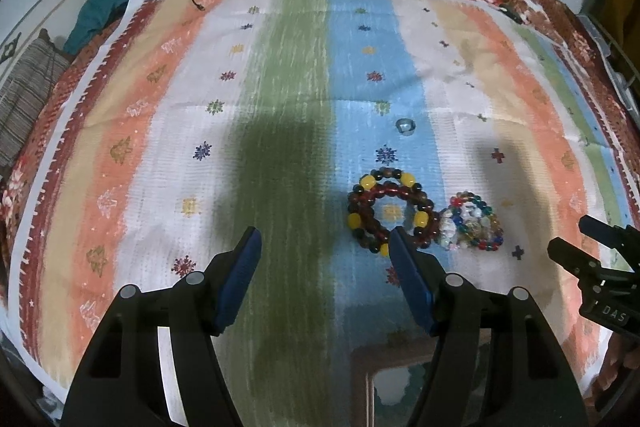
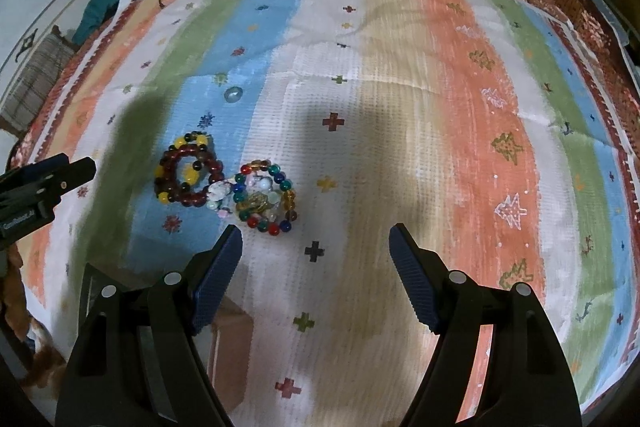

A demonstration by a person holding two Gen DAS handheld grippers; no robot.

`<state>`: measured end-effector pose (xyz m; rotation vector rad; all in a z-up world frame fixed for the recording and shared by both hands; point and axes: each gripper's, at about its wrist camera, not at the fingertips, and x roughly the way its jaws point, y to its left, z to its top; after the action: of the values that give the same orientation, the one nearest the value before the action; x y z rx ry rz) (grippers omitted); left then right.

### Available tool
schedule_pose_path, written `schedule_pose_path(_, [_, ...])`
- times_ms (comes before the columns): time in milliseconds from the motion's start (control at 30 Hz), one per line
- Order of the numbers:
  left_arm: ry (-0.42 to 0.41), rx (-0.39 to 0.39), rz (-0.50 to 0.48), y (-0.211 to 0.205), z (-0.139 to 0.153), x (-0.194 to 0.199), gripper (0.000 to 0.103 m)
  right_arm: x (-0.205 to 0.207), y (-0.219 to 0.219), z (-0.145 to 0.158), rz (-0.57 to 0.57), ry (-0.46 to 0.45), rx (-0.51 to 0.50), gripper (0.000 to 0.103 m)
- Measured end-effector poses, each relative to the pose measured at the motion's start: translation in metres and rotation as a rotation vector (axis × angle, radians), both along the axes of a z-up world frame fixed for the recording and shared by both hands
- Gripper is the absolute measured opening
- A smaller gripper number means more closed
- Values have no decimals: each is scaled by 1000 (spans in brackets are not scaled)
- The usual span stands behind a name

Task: Organize jewelry
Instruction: 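Move both tools back toward the remaining bracelets on the cloth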

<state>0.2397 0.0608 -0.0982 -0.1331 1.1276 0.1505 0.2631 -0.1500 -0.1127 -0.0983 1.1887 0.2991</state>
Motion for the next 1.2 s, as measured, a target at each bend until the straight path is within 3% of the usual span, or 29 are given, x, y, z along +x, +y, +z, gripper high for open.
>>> schedule_pose_path(1200, [121,-47,-8,15,-76,54,63,41,12,-59,3,81,-48,76])
